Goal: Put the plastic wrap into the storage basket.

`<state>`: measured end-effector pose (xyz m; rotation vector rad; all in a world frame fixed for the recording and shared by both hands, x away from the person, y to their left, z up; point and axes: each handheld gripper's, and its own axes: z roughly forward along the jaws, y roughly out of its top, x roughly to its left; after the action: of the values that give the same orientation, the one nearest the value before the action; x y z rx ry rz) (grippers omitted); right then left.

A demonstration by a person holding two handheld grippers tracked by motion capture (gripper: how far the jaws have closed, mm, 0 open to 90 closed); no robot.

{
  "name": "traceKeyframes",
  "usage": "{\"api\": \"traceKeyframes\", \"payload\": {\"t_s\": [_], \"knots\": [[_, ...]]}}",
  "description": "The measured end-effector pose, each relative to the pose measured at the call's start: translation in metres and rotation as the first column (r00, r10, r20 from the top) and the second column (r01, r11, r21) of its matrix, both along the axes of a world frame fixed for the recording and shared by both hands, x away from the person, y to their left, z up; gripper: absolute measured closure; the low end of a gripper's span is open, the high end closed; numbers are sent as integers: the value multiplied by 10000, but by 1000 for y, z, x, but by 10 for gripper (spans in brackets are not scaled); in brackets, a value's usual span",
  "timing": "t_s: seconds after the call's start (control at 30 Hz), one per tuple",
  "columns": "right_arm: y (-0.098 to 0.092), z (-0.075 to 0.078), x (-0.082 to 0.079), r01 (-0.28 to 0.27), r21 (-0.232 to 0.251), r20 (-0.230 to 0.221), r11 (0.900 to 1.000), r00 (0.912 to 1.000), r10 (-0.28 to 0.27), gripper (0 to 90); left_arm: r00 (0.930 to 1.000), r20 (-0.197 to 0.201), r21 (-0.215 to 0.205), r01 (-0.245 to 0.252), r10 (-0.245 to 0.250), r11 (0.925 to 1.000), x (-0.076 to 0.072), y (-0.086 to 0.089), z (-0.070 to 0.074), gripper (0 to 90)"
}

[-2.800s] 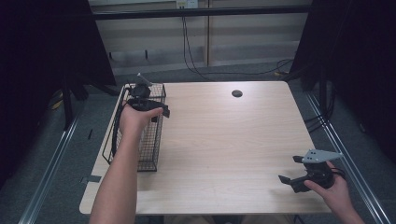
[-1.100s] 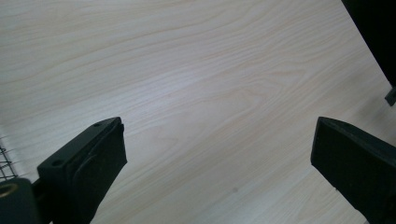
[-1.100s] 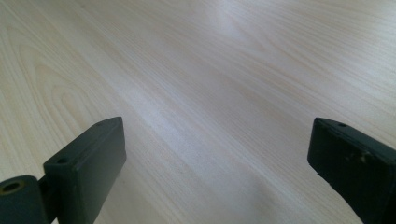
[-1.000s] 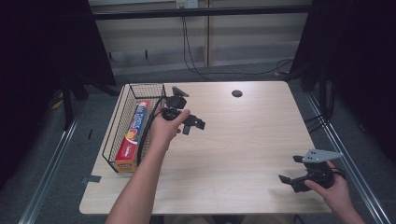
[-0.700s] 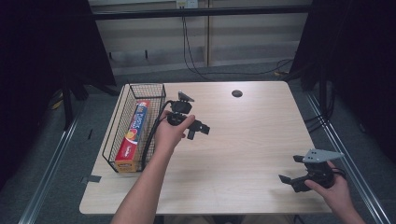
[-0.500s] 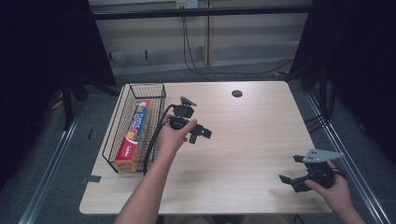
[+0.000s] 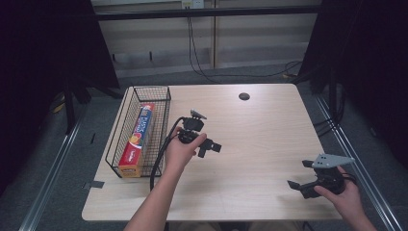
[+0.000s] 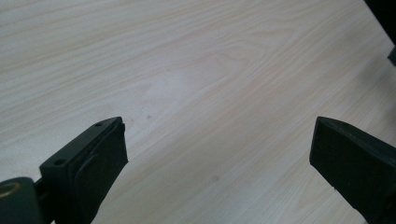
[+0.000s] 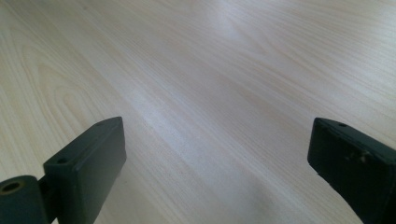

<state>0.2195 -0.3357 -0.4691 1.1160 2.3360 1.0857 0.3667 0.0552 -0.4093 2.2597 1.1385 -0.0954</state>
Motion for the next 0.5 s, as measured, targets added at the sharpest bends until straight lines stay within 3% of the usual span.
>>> {"api": "traceKeyframes", "payload": {"t_s": [0.37, 0.47, 0.5], "knots": [[1, 0, 0, 34, -29, -26, 10000, 10000, -34, 45, 9997, 213, 166, 139, -142, 9998, -13, 0, -15, 41], [1, 0, 0, 30, -39, -19, 10000, 10000, -31, 45, 9994, 168, 114, 285, -287, 9995, -16, 1, -20, 40], [1, 0, 0, 11, -29, -18, 10000, 10000, -11, 45, 9998, 172, 31, 130, -131, 9999, -18, 0, -23, 40]]}}
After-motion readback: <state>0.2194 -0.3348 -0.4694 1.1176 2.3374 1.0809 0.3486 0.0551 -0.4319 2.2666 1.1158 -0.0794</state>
